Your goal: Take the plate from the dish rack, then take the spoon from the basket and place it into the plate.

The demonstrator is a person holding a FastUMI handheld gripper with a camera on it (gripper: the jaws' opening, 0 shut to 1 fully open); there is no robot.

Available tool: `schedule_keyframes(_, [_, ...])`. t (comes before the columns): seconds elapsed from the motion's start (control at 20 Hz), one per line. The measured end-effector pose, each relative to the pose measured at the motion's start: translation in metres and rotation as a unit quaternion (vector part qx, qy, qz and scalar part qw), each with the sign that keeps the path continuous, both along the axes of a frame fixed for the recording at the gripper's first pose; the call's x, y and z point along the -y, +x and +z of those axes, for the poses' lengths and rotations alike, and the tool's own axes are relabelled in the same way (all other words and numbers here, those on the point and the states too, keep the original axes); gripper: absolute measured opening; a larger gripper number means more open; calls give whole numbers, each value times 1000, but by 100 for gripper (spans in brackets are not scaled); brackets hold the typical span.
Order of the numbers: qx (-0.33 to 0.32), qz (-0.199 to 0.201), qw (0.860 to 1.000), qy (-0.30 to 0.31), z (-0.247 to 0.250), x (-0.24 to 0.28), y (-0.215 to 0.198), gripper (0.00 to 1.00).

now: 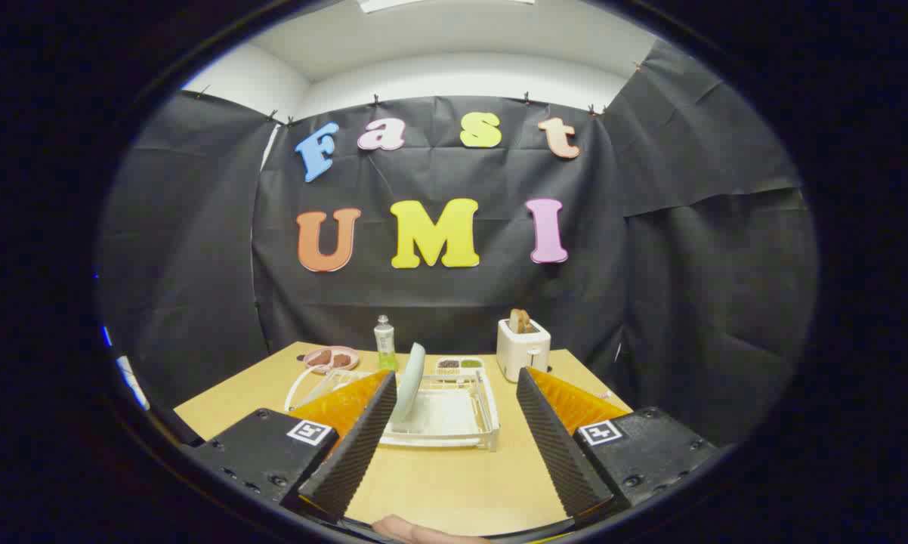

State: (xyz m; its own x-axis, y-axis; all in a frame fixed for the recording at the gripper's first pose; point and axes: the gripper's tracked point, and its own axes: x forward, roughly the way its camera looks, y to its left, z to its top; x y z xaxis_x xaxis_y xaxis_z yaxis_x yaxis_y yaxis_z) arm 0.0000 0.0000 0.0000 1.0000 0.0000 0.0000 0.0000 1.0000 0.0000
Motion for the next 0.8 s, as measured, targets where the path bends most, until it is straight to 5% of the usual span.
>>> schedule_keyframes(0.8, [-28, 36, 999, -28, -7, -11, 14, 100])
